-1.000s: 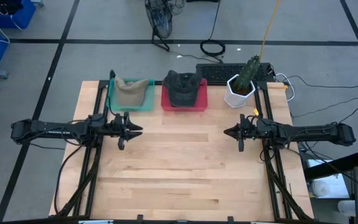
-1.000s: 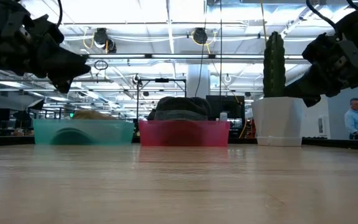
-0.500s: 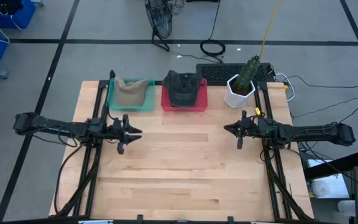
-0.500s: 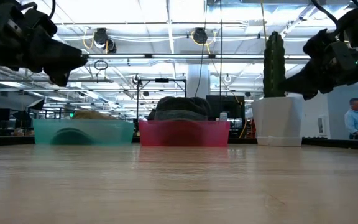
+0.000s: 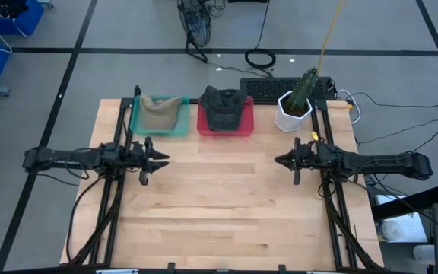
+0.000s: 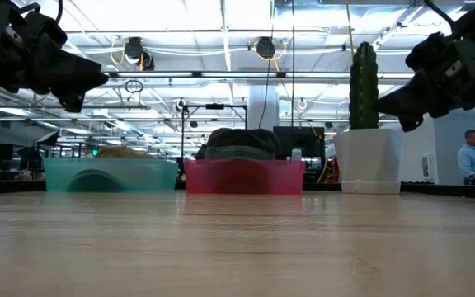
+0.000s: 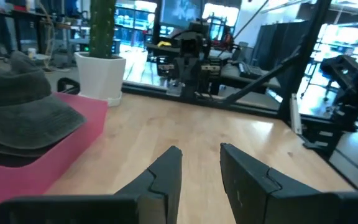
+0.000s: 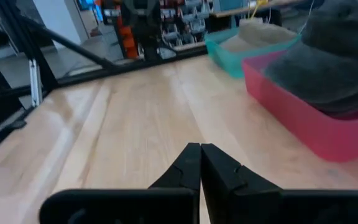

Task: Pick & Place hat
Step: Return to Home Position

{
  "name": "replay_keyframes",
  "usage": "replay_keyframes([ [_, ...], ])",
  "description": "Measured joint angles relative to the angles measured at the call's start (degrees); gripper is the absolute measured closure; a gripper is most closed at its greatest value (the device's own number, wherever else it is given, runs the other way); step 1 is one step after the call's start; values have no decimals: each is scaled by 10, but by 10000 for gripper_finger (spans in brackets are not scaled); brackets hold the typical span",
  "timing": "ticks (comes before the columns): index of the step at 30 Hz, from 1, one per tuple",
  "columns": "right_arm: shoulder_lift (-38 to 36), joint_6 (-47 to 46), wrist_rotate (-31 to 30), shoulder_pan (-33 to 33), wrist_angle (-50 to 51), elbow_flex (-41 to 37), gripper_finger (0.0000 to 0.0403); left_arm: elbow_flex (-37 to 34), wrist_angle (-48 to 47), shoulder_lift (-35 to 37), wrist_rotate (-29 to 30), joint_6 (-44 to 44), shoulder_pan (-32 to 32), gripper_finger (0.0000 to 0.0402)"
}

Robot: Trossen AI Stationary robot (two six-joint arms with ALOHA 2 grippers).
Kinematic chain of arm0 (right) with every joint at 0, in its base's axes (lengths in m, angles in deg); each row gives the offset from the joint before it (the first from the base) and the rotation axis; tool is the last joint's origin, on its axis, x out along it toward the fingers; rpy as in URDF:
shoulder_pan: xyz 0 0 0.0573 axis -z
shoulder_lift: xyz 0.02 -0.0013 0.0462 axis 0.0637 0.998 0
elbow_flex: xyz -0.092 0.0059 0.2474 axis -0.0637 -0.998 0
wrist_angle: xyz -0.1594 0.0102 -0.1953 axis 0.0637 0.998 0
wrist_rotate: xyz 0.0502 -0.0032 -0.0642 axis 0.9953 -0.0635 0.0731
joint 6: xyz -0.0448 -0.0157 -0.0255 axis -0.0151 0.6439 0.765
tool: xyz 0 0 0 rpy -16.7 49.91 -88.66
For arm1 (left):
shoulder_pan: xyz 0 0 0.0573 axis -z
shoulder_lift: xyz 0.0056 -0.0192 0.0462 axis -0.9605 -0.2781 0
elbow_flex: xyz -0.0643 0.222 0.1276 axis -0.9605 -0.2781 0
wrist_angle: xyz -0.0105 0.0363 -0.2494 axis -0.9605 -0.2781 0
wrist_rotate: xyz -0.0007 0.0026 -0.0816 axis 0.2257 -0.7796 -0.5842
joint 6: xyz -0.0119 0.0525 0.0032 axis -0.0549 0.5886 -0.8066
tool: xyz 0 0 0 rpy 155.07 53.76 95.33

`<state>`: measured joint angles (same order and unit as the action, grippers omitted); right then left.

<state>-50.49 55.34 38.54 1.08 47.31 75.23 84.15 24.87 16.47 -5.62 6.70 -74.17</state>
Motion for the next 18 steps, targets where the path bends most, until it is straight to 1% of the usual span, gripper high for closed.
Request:
replay_keyframes([
  [3, -22, -1, 0, 0, 2, 0, 403, 0, -26, 27, -25, -2, -8, 289],
  [5, -39, 1, 0, 0, 12, 0, 403, 0, -42, 44, -31, -7, -12, 289],
  [11, -92, 4, 0, 0, 53, 0, 403, 0, -74, 90, -33, -15, -17, 289],
  [18, -148, 12, 2, 0, 85, 0, 403, 1, -103, 121, -33, -19, -17, 289],
])
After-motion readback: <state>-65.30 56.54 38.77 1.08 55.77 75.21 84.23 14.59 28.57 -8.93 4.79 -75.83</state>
